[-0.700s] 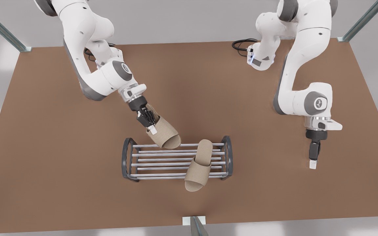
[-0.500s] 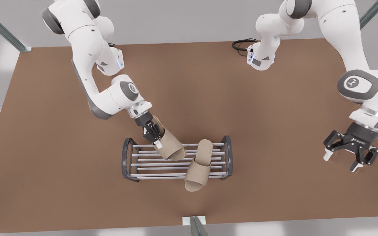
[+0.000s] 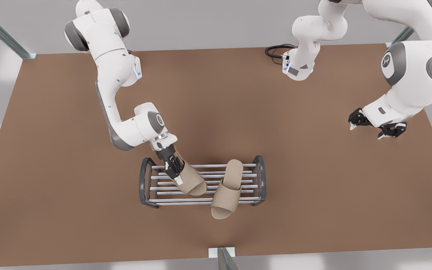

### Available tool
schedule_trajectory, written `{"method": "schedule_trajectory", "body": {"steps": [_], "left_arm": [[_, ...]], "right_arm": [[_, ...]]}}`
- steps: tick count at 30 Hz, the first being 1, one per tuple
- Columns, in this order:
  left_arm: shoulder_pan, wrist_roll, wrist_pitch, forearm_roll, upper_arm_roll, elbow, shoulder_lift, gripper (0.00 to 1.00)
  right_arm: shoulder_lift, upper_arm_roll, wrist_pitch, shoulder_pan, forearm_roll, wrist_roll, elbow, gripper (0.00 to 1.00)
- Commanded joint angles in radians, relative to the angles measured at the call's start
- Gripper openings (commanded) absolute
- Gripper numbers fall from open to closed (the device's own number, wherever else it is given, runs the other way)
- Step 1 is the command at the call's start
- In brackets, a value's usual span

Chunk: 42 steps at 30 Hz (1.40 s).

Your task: Place the right shoe on the shoe rack with the right arm, and place the left shoe on the shoe rack with the left arm

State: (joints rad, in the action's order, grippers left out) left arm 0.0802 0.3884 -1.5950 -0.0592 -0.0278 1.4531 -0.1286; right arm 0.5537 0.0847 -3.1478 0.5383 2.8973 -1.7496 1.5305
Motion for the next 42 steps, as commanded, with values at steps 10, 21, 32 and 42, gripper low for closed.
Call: {"method": "schedule_trajectory", "body": {"steps": [10,21,32,42], "left_arm": [[0.001,-0.332,0.064,-0.010,-0.001,0.000,0.015,1.00],[0.001,-0.333,0.070,-0.010,-0.001,0.000,0.027,1.00],[0.001,-0.336,0.072,-0.010,0.000,0.000,0.038,1.00],[0.001,-0.336,0.072,-0.010,0.000,0.000,0.038,1.00]], "right_arm": [[-0.012,0.012,-0.001,0.012,-0.035,-0.022,-0.016,1.00],[0.046,0.024,0.011,0.009,-0.046,-0.027,-0.069,1.00],[-0.041,0.023,0.005,-0.004,-0.027,-0.018,0.054,1.00],[-0.044,0.023,0.003,-0.017,-0.026,-0.018,0.054,1.00]]}}
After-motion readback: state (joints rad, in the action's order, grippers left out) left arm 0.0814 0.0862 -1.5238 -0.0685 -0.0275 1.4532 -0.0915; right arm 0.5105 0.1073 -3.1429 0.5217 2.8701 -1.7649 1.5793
